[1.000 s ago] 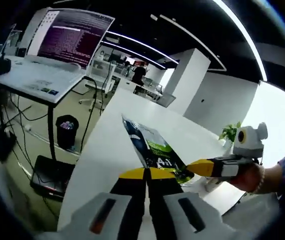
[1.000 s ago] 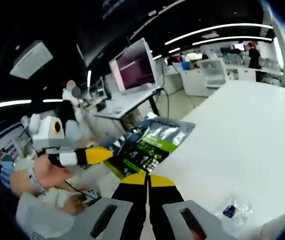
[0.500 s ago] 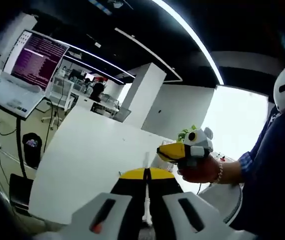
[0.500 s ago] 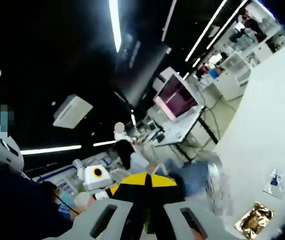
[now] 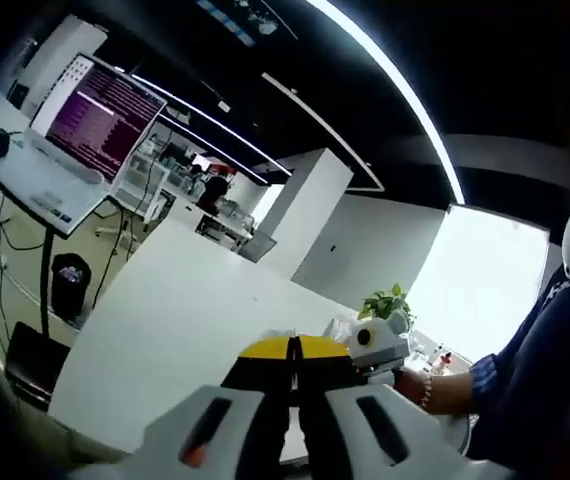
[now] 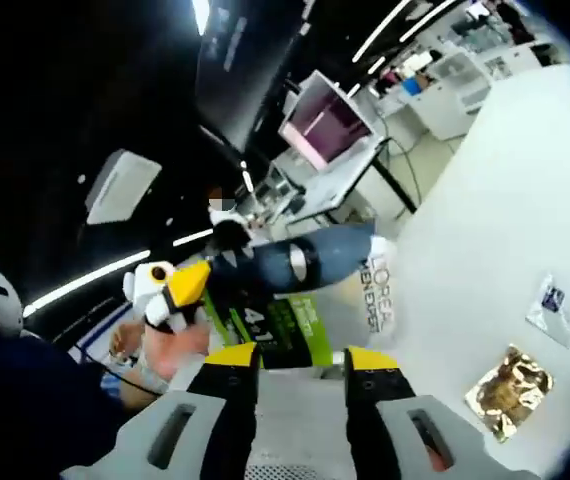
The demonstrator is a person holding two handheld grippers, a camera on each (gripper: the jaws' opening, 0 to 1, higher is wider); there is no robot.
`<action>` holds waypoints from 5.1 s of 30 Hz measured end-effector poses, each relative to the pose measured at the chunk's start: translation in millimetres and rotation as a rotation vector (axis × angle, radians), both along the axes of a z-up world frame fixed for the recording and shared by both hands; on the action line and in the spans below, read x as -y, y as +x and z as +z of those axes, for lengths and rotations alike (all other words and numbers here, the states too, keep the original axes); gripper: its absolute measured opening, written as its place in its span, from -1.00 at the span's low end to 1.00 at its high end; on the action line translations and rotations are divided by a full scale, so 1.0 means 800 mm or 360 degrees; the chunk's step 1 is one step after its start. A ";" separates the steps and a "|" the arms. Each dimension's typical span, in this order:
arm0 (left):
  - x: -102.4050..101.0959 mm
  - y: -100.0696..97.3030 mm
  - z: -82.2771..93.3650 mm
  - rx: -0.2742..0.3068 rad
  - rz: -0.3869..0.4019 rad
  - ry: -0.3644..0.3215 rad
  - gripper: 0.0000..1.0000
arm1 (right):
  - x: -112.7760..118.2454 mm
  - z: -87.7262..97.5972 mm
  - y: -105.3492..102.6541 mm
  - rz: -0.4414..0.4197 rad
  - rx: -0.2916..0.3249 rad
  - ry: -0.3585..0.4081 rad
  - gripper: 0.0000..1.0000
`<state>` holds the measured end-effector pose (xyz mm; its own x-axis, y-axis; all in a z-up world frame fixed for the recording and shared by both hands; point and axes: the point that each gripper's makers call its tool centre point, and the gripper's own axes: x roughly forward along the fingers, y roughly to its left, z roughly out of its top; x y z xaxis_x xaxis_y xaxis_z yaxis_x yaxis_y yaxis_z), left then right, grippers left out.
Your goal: Arrange the skincare products in the storage area until every visible bottle or jar stands upright without overlapping.
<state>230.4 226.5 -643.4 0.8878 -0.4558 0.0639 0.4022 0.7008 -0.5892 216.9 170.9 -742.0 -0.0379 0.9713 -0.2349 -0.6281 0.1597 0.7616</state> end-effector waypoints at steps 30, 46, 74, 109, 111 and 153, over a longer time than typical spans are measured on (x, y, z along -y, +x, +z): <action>0.001 -0.006 -0.025 -0.0076 -0.0163 -0.0205 -0.96 | 0.016 0.088 0.046 -0.0227 0.0131 0.0484 -1.00; 0.000 0.022 -0.074 -0.0226 -0.0086 0.0130 -1.00 | 0.011 0.048 0.057 -0.0272 0.0544 0.0067 -0.94; -0.001 0.113 -0.266 -0.0873 -0.0242 0.0543 -1.00 | 0.022 -0.131 0.154 -0.0406 0.0959 -0.0934 -0.91; -0.011 0.088 -0.270 -0.0708 -0.0119 0.0962 -0.99 | 0.025 -0.158 0.109 -0.0215 0.1036 -0.1081 -1.00; -0.010 0.092 -0.272 -0.0709 -0.0128 0.0965 -0.99 | 0.026 -0.158 0.110 -0.0223 0.1033 -0.1085 -1.00; 0.000 0.041 -0.063 -0.0114 0.0550 0.0738 -0.24 | 0.484 0.004 0.059 -0.1770 0.0874 -0.1347 -0.73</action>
<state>263.5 226.4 -693.6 0.9848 -0.1047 -0.1387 0.0746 0.9755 -0.2067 264.1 -216.1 -738.7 0.8845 0.0175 -0.4662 -0.0624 0.9948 -0.0811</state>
